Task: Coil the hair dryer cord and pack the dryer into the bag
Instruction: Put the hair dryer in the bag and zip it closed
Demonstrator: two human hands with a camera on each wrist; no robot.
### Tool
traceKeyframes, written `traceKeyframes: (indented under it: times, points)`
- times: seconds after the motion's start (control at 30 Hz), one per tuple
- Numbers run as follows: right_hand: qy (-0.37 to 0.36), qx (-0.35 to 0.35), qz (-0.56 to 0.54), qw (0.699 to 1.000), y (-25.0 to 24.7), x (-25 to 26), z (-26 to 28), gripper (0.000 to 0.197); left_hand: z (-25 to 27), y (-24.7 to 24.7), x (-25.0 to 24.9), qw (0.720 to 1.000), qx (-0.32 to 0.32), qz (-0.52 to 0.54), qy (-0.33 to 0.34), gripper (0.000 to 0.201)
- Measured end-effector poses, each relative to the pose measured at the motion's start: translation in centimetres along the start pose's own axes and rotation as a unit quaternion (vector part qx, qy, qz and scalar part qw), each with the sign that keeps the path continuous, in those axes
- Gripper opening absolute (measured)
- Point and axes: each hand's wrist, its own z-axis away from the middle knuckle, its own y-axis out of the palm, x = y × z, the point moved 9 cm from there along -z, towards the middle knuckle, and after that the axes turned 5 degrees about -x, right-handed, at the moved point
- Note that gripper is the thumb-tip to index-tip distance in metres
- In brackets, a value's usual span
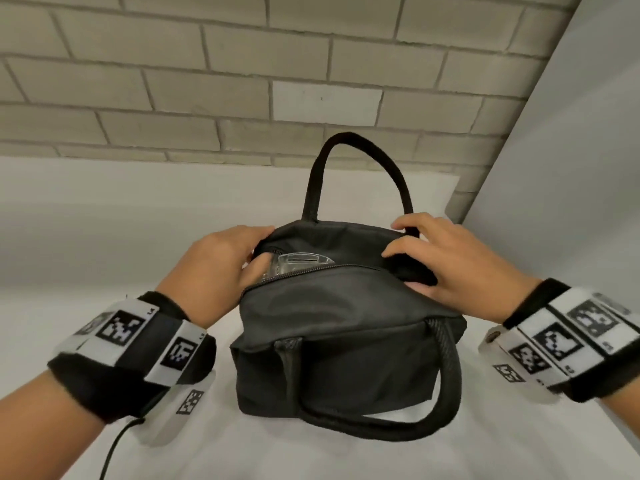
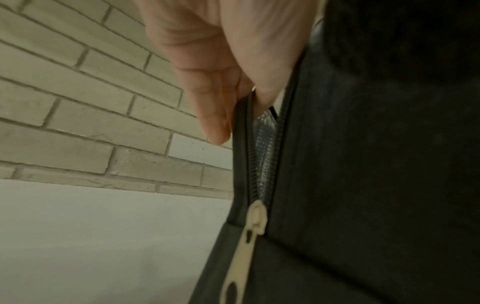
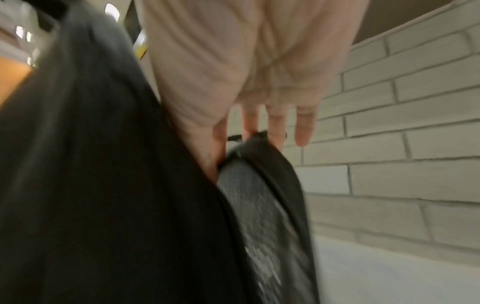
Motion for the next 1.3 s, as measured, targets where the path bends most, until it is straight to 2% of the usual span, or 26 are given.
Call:
traceKeyframes:
  times: [0.07,0.17,0.27,0.37,0.43,0.5,0.57,0.73,0.77,0.93,1.1,1.17,1.3]
  points:
    - [0.004,-0.005,-0.042,0.999,-1.8,0.9,-0.2,0.029,-0.6,0.0,0.1,1.0,0.001,-0.001,-0.012,0.039]
    - [-0.011,-0.059,-0.071,0.996,-5.1,4.1,-0.3,0.038,-1.0,0.2,-0.7,0.998,0.049,0.001,0.045,0.053]
    - [-0.014,-0.103,0.091,0.99,-6.3,8.2,-0.4,0.053,-1.0,0.4,-1.5,0.991,0.083,-0.011,0.106,0.039]
    - [0.026,-0.091,0.154,0.984,-7.2,9.7,0.6,0.059,-1.2,0.5,-1.5,0.989,0.095,-0.015,0.112,0.015]
    - [0.042,-0.116,0.122,0.985,-8.7,10.2,2.1,0.055,-1.3,0.5,-1.1,0.989,0.089,-0.024,0.116,0.016]
    - [0.054,-0.136,0.042,0.988,-9.7,10.9,3.5,0.052,-1.5,0.5,-1.0,0.99,0.078,-0.033,0.115,0.018]
    - [0.056,-0.105,-0.014,0.993,-9.7,12.2,2.8,0.053,-1.8,0.4,-1.0,0.992,0.061,-0.022,0.111,0.021]
    - [0.018,0.101,-0.024,0.994,-3.1,11.9,-2.2,0.076,-2.2,0.2,-0.7,0.994,0.048,0.017,0.095,0.039]
    - [0.026,0.118,-0.047,0.992,-2.1,11.6,-2.5,0.077,-2.2,0.1,-0.4,0.996,0.044,0.027,0.079,0.04]
    - [0.027,0.113,-0.085,0.99,-0.8,12.0,-2.4,0.088,-2.5,0.2,0.3,0.999,0.011,0.01,0.046,0.032]
    - [0.023,0.107,-0.097,0.989,-0.5,11.9,-3.2,0.088,-3.0,1.0,0.2,0.997,0.049,-0.052,0.006,0.03]
    - [0.02,0.117,-0.125,0.985,-0.1,11.4,-3.8,0.087,-3.1,0.9,-0.3,0.993,0.064,-0.095,0.029,0.03]
    - [0.056,0.162,-0.172,0.97,1.6,9.6,-5.1,0.086,-2.6,-0.6,-2.1,0.979,0.05,-0.096,0.172,0.032]
